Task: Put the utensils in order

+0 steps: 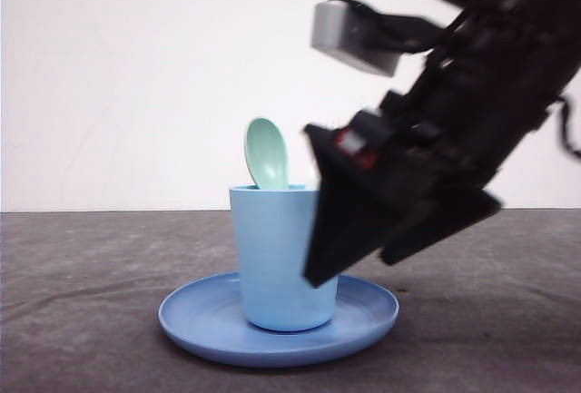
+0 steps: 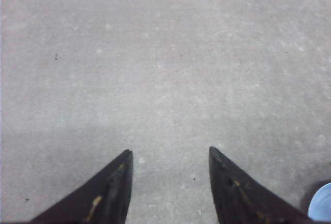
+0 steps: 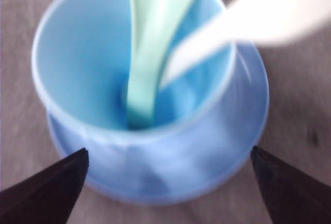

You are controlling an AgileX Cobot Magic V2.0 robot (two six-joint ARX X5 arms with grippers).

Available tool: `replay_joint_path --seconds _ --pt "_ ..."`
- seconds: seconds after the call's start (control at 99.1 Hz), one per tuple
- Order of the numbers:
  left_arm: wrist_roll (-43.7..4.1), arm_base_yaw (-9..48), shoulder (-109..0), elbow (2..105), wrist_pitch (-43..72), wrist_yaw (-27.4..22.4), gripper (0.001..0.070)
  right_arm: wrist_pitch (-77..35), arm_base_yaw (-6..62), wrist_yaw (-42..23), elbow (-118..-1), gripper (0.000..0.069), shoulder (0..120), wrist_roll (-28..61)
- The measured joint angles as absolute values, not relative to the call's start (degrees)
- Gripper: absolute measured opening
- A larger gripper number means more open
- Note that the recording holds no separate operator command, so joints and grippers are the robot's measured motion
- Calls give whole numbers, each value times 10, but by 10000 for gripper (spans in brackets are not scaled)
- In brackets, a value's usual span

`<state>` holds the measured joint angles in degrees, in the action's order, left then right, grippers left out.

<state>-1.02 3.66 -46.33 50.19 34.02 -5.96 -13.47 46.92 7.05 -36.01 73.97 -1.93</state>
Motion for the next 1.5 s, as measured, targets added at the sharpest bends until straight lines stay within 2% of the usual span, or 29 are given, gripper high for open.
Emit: replay_joint_path --seconds 0.202,0.404,0.686,0.938,1.362,1.422,1.503 --pt "-10 37 -463 502 340 -60 276 -267 440 31 -368 632 634 -20" --pt "-10 37 -463 502 340 -60 276 -335 361 -13 -392 632 520 -33" --pt "-10 36 -463 502 341 -60 276 -442 193 -9 -472 632 442 -40" --pt "-10 37 -463 502 345 -60 276 -491 68 65 -501 632 442 -42" --pt "-10 37 -463 502 350 -60 275 -490 48 69 -501 631 442 -32" --pt "-10 37 -463 502 350 -60 256 -490 48 69 -501 585 442 -32" --pt "-11 37 -463 502 350 -60 126 -490 48 69 -501 361 442 -32"
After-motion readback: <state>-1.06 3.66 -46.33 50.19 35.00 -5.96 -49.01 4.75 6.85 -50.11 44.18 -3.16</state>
